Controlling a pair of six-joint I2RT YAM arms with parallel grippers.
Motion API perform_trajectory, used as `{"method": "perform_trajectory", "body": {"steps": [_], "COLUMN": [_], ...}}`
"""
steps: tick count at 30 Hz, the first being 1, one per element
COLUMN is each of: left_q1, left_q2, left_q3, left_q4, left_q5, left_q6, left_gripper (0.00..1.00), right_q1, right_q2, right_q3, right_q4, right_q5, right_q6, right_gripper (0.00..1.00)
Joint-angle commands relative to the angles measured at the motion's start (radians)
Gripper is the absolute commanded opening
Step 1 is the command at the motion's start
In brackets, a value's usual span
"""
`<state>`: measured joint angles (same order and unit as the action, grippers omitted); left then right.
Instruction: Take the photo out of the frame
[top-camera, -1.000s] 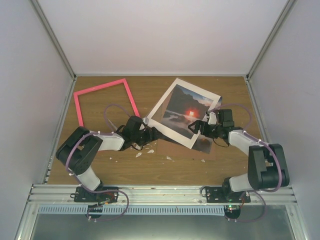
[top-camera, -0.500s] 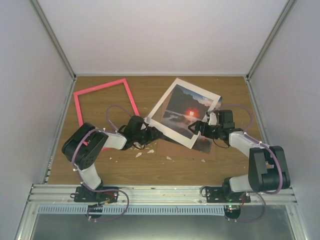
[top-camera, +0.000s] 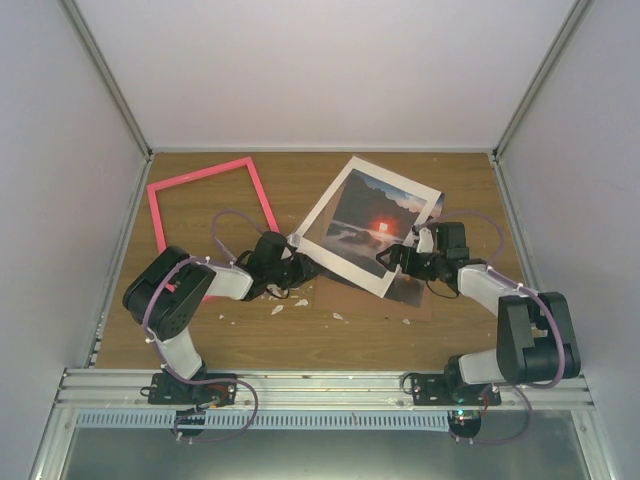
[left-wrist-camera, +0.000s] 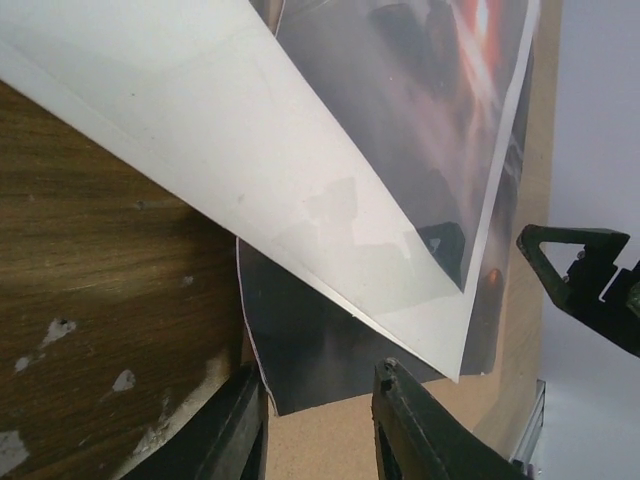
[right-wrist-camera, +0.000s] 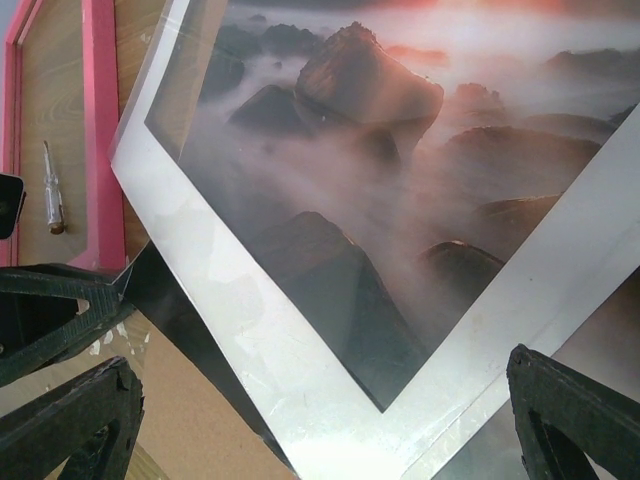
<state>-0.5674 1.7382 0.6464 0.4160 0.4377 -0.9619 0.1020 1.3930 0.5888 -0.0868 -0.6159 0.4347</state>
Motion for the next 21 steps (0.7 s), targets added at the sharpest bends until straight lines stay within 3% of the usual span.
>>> {"method": "perform_trajectory", "body": {"steps": [1,12,21], "left_q1": [0.0,0.015,0.017], "left_q2": [0.003,0.066,0.014], "left_q3": [-0.009,-0.009,-0.027], "left_q4": [0.09,0.109,0.087], "left_q5": [0.007,0.017,0.002], "left_q6": [-0.02,-0.097,-0.093], "left_gripper": [0.31,0.24,0.05], "right_q1": [0.008,0.008,-0.004], "right_q2": [-0.017,-0.017,-0.068], "right_q3": [-0.012,-0.033,-0.044], "right_q4": [0.025,0.037,0.027], "right_q5": [-0.016,-0.015,0.036], "right_q6": [-0.003,0.005,0.004], "right_gripper": [1.0,0.99,1.0]}}
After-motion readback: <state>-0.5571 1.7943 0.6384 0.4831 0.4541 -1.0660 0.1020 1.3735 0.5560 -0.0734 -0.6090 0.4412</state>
